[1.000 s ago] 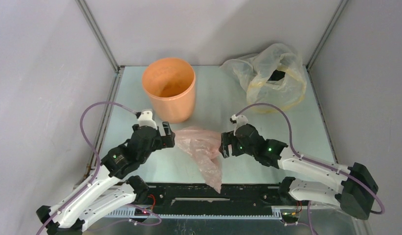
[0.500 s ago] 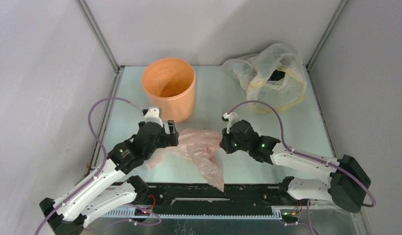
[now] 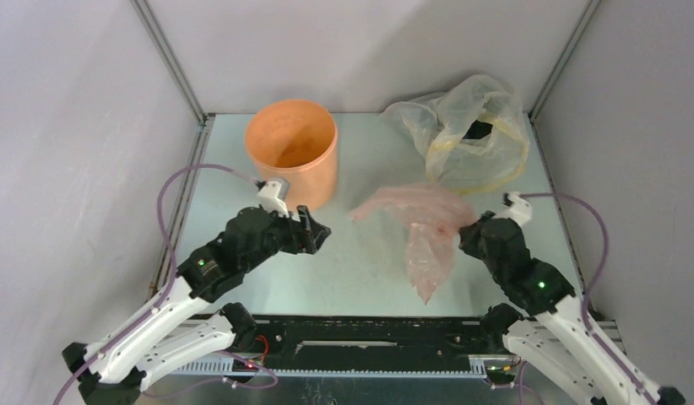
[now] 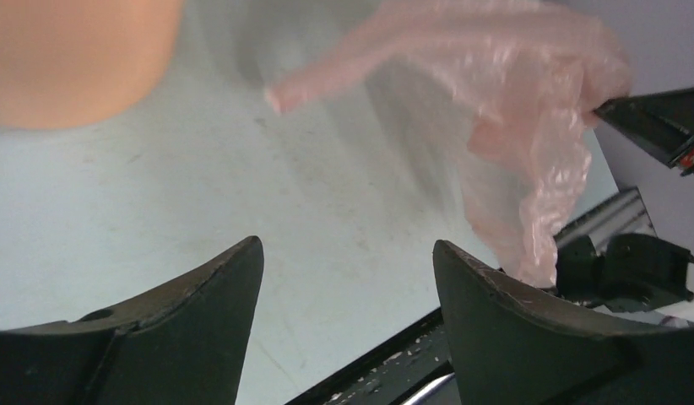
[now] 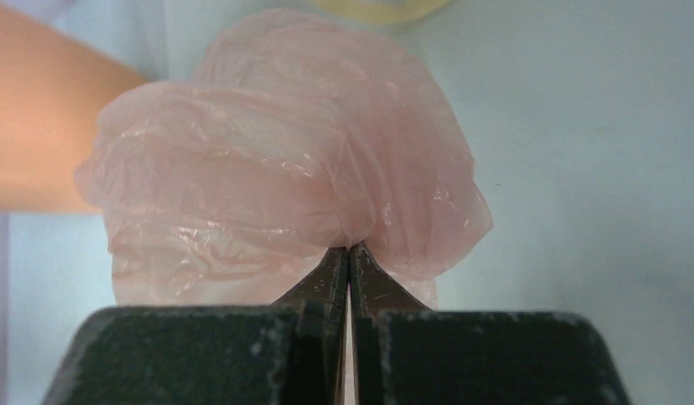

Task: Put the trash bags into the trash bin

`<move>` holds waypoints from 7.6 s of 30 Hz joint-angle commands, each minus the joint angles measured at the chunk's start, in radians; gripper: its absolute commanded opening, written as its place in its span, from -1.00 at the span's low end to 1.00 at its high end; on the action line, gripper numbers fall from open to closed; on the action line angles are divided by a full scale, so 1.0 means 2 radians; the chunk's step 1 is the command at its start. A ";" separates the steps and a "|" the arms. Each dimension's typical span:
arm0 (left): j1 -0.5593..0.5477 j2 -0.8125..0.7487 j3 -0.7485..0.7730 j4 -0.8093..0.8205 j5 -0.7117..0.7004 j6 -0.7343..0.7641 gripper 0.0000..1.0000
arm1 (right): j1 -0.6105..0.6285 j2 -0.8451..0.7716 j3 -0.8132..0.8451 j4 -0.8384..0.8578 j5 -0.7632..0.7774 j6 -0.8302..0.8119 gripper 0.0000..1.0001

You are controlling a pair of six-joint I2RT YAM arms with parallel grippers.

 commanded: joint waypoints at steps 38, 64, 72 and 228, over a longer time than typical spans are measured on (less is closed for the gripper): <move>-0.192 0.399 -0.056 0.444 0.125 0.064 0.27 | -0.022 0.025 -0.004 -0.055 -0.020 0.068 -1.00; -0.014 0.079 -0.160 0.133 -0.063 0.070 -1.00 | -0.264 0.079 0.011 0.042 -0.299 -0.133 -0.50; -0.013 0.096 -0.131 0.193 0.096 0.066 -0.99 | -0.159 0.069 0.016 0.050 -0.328 -0.178 0.34; -0.265 0.038 -0.069 0.256 -0.075 0.331 0.26 | 0.085 0.093 0.027 0.065 -0.141 0.225 -1.00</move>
